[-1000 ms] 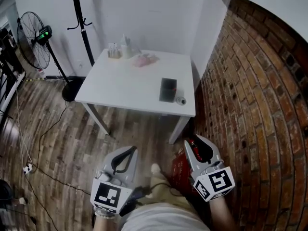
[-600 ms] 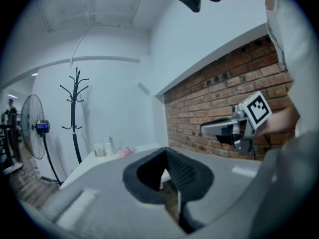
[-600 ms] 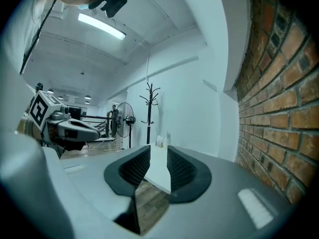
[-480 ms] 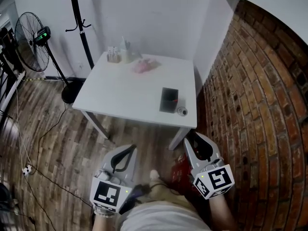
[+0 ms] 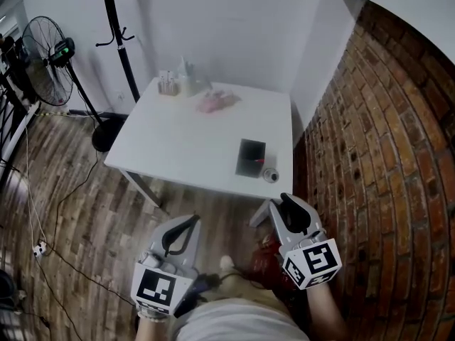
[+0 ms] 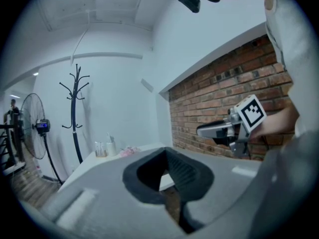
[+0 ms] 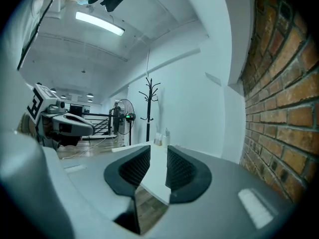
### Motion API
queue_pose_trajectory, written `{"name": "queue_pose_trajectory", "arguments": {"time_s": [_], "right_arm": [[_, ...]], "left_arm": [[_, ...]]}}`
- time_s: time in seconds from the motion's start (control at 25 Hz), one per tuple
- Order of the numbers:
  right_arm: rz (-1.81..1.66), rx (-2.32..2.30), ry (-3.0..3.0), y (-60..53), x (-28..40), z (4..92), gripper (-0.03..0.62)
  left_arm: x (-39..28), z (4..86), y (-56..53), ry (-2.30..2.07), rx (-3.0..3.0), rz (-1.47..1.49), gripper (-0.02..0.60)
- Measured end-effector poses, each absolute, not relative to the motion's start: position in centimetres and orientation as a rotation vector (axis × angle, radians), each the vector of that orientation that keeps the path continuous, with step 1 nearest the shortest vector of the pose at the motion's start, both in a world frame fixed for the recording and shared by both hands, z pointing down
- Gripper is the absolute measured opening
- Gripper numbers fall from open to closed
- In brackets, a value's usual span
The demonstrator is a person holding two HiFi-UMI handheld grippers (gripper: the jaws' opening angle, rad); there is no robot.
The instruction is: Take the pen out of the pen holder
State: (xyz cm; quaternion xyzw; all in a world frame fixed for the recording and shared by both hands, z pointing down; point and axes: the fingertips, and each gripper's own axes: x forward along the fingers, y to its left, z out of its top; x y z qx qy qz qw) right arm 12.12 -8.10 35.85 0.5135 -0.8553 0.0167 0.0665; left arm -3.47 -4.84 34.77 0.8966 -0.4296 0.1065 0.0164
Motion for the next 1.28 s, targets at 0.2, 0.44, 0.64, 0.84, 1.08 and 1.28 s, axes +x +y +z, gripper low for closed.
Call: {"name": "queue_pose_trajectory", "arguments": {"time_s": [0.2, 0.44, 0.64, 0.84, 1.08, 1.28], "right_arm": [[0.061, 1.531, -2.564, -10.5, 12.8, 36.9, 0.092], [0.079, 1.522, -2.528, -13.2, 13.6, 38.3, 0.092], [0.097, 1.504, -2.508, -15.4, 14.1, 39.6, 0.092], [0.112, 1.476, -2.494, -17.5, 14.1, 41.2, 0.092], [0.121, 1.435, -2.476, -20.3, 14.1, 43.1, 0.092], [0.126, 1.407, -2.461, -22.1, 14.2, 44.8, 0.092]], "left_arm": [[-3.1, 35.2, -6.6, -1.344, 2.775, 0.35, -0.004], [-2.6, 36.1, -8.9, -1.34, 2.771, 0.363, -0.005], [-2.2, 37.1, -10.9, -1.343, 2.758, 0.388, -0.004], [-2.4, 38.2, -12.6, -1.359, 2.733, 0.405, -0.005], [-2.8, 38.6, -14.4, -1.396, 2.717, 0.416, -0.004], [-2.8, 39.1, -15.3, -1.415, 2.69, 0.428, -0.005]]}}
